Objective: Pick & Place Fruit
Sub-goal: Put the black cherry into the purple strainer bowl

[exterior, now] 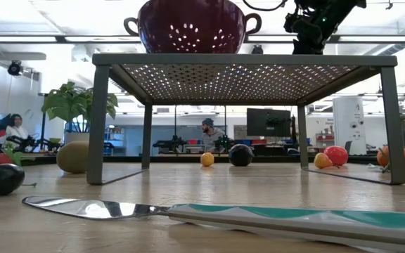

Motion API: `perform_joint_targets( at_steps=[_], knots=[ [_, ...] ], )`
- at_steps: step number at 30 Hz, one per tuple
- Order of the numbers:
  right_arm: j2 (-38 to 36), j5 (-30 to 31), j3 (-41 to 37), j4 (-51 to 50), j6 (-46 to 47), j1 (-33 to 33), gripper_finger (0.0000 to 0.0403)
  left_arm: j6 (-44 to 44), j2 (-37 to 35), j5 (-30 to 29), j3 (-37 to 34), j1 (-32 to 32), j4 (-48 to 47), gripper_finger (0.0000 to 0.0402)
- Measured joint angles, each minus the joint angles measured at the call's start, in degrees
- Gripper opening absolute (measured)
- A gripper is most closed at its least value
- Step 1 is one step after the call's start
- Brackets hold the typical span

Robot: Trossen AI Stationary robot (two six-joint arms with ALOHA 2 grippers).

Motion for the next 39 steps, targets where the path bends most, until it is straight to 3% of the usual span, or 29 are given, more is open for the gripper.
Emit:
perform_joint_targets(
  at_steps=[8, 14, 18, 23, 25, 39],
  knots=[
    [0.00, 0.02, 0.00, 0.00, -0.69, 0.02, 0.0008, -20.12, 0.04, -8.67, -7.66, -14.78, 0.53, 0.0172],
    [0.00, 0.02, 0.00, 0.67, -1.21, 0.02, 0.0008, -32.09, 0.09, -14.57, -17.66, -20.66, 5.33, 0.0172],
    [0.00, 0.02, 0.00, 0.65, -1.12, 0.02, 0.0008, -33.43, 0.09, -16.94, -26.09, -21.52, 14.74, 0.0172],
    [0.00, 0.14, 0.00, -0.15, -1.07, 0.02, 0.0008, -33.41, 0.09, -16.48, -36.28, -21.22, 27.70, 0.0172],
    [0.00, 0.17, 0.00, -0.13, -1.05, 0.02, 0.0008, -34.00, 0.09, -15.10, -38.51, -21.19, 28.79, 0.0172],
    [0.00, 0.50, 0.00, -0.21, -1.05, 0.00, 0.0008, -36.67, -0.04, -11.54, -41.42, -21.22, 30.74, 0.0170]
  ],
)
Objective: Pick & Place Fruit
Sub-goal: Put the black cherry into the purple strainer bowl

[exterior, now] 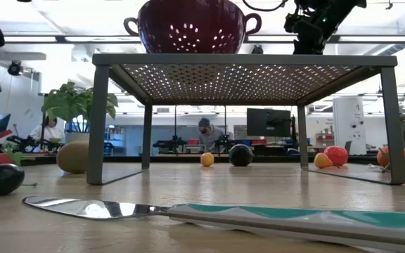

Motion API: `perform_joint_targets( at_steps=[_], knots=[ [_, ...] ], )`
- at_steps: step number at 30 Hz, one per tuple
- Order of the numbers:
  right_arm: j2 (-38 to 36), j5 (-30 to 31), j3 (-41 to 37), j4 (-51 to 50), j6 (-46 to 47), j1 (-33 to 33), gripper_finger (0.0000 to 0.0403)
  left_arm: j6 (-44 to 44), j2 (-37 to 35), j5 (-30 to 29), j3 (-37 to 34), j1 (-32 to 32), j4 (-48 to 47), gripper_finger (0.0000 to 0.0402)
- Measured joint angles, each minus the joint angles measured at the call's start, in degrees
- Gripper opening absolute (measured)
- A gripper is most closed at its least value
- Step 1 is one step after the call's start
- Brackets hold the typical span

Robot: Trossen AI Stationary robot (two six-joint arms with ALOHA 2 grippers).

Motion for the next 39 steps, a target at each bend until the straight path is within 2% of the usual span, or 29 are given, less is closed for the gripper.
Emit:
perform_joint_targets(
  at_steps=[11, 20, 25, 31, 39],
  knots=[
    [0.00, 0.00, 0.00, 0.01, 0.28, 0.02, 0.0008, -3.09, 0.00, 0.25, 0.00, -0.02, 0.00, 0.0173],
    [0.00, -0.02, 0.00, 0.03, 0.55, 0.02, 0.0008, -2.51, 0.00, 0.38, 0.00, -0.02, 0.43, 0.0246],
    [0.00, -0.02, 0.00, 0.03, 0.63, 0.02, 0.0008, 0.71, 0.10, 0.34, 0.00, -0.02, 2.52, 0.0256],
    [0.00, -0.02, -0.01, 0.08, 0.47, 0.02, 0.0008, 4.85, 0.90, -1.85, -2.32, -0.02, 7.64, 0.0257],
    [0.00, -0.02, 0.00, 0.05, -0.19, 0.02, 0.0008, 7.85, 1.57, -3.15, -9.35, 0.02, 21.05, 0.0257]
  ],
)
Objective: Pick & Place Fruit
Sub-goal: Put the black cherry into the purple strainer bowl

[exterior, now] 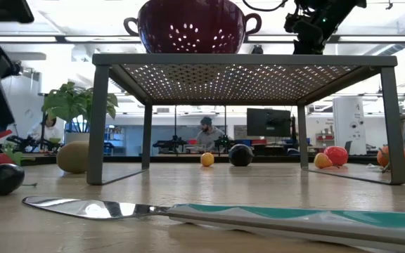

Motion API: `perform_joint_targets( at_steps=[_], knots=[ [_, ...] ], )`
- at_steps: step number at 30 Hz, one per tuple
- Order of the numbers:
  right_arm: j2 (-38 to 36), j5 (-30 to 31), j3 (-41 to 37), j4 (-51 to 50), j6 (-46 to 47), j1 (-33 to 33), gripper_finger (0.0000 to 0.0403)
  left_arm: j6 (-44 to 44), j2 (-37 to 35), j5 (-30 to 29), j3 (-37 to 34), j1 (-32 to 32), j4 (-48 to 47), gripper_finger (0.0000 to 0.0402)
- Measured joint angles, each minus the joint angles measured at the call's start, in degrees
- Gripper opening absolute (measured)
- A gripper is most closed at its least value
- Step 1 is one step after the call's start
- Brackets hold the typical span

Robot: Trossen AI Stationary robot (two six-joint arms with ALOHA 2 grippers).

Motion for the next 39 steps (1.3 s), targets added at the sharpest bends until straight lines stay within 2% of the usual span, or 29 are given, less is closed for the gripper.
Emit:
perform_joint_targets(
  at_steps=[6, 13, 23, 34, 39],
  knots=[
    [0.00, 0.00, 0.00, 0.01, -0.23, -0.04, 0.0008, 5.54, 0.02, -0.07, -2.82, 0.06, 5.36, 0.0257],
    [0.00, 0.00, 0.00, 0.02, -0.23, -0.04, 0.0008, 5.57, 0.04, -0.71, -5.28, 0.59, 10.06, 0.0256],
    [0.00, 0.00, 0.00, 0.04, -0.27, -0.04, 0.0008, 10.76, 3.45, 0.02, -4.87, 0.96, 15.67, 0.0241],
    [0.00, 0.00, 0.00, 0.30, -0.25, -0.04, 0.0008, 14.84, 11.14, 0.40, -0.05, 1.58, 15.27, 0.0241],
    [-0.02, 0.02, 0.00, 0.50, -0.25, -0.04, 0.0008, 14.90, 13.94, 0.41, 1.41, 1.85, 12.31, 0.0241]
  ],
)
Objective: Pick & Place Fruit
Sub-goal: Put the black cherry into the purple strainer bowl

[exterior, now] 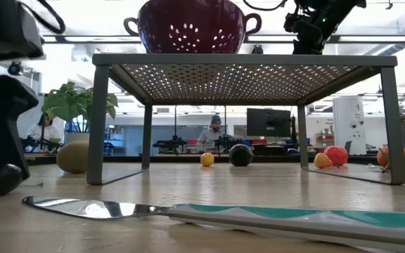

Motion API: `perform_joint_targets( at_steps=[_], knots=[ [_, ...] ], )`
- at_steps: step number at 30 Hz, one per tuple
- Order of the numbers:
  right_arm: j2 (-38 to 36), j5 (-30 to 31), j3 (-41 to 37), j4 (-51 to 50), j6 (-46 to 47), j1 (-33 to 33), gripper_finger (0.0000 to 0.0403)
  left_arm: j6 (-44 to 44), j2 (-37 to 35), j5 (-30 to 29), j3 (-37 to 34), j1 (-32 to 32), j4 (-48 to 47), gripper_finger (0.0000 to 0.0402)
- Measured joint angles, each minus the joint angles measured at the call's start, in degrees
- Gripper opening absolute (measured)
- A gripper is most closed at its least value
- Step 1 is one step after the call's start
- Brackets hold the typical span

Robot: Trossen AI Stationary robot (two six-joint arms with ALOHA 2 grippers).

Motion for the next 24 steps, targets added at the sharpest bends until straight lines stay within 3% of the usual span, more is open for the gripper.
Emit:
perform_joint_targets(
  at_steps=[13, 24],
  knots=[
    [0.01, -0.01, 0.00, 0.00, 0.22, 0.00, 0.0008, -0.58, 0.52, 0.42, 0.68, 0.45, -1.99, 0.0235],
    [0.01, -0.01, 0.00, 0.00, 0.23, 0.02, 0.0008, -0.64, -2.05, 6.47, 1.12, 0.49, -7.24, 0.0212]
  ],
)
